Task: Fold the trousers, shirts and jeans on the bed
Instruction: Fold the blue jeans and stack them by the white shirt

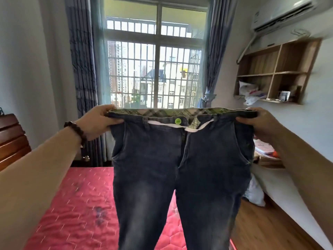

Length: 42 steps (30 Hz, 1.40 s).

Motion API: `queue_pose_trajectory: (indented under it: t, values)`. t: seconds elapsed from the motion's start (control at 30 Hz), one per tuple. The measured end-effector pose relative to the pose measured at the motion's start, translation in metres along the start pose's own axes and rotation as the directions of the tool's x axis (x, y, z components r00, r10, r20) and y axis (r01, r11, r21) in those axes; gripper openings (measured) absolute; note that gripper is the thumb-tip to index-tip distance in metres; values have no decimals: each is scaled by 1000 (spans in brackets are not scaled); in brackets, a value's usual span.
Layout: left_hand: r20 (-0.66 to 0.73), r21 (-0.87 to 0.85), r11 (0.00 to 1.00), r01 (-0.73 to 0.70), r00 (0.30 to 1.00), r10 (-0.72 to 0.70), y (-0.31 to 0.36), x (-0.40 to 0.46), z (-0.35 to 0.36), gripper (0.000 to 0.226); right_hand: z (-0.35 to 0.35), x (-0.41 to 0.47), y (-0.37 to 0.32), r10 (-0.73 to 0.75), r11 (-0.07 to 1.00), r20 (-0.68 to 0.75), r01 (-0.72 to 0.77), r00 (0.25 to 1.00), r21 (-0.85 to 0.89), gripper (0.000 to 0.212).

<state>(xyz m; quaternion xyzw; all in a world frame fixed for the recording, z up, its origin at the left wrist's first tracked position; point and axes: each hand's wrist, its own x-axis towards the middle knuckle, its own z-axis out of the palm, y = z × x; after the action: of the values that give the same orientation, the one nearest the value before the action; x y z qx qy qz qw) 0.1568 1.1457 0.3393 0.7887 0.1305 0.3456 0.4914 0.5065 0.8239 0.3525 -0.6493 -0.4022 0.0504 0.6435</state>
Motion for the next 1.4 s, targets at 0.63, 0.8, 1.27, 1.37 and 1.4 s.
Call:
queue_pose_trajectory:
  t: [0.63,0.8,1.27,1.37,1.4]
  values:
    - [-466,-412,854,316,733,-496,-36,1,93,28,104,-18,35,431,843,-309,-257,848,472,12]
    - [-396,-388,919,64,889,-229,-4,-6,164,23,179,-53,9,360,704,-45,-240,932,668,13]
    - [-275,-447,893,-46,957,-88,27,-19,102,9,136,-50,-12,49,999,-88,-48,995,14,88]
    - [-207,-501,865,-28,974,-88,36,-19,79,12,136,-42,-9,166,949,266,-228,949,219,104]
    - [-198,-506,862,-30,977,-82,37,-19,73,12,140,-41,-11,166,918,334,-269,928,291,91]
